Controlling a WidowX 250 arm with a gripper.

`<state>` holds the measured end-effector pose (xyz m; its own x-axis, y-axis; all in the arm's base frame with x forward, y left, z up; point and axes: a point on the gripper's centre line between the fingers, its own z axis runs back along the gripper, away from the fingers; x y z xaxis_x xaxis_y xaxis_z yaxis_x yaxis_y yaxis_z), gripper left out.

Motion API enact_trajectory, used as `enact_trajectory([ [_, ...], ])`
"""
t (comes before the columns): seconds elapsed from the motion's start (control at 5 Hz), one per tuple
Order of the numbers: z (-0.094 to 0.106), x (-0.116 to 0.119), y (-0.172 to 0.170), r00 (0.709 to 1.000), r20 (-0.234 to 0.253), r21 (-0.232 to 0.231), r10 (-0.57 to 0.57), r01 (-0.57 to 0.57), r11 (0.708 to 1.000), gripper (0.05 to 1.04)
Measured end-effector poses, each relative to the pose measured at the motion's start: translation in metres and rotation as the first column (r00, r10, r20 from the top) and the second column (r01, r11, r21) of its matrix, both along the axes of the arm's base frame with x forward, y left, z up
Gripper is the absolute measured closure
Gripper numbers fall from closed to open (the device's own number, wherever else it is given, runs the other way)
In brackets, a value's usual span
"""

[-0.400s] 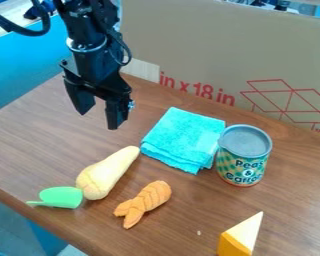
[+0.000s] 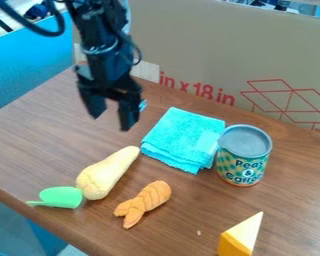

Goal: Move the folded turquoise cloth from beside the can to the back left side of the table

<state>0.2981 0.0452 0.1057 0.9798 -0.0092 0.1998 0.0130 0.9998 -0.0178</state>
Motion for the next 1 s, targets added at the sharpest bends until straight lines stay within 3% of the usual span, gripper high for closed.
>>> enact_trajectory([
  [0.2,0.006,0.031,-0.018,0.997,0.078,-0.101,-0.013,0.02,0.995,0.077],
  [0.4,0.004,0.052,-0.037,0.995,0.088,-0.108,-0.047,0.056,0.993,0.077],
  [0.8,-0.036,0.062,-0.07,0.999,0.029,-0.026,-0.043,0.044,0.999,0.077],
  [1.0,-0.042,0.067,-0.081,0.999,0.028,-0.03,-0.045,0.046,0.998,0.077],
])
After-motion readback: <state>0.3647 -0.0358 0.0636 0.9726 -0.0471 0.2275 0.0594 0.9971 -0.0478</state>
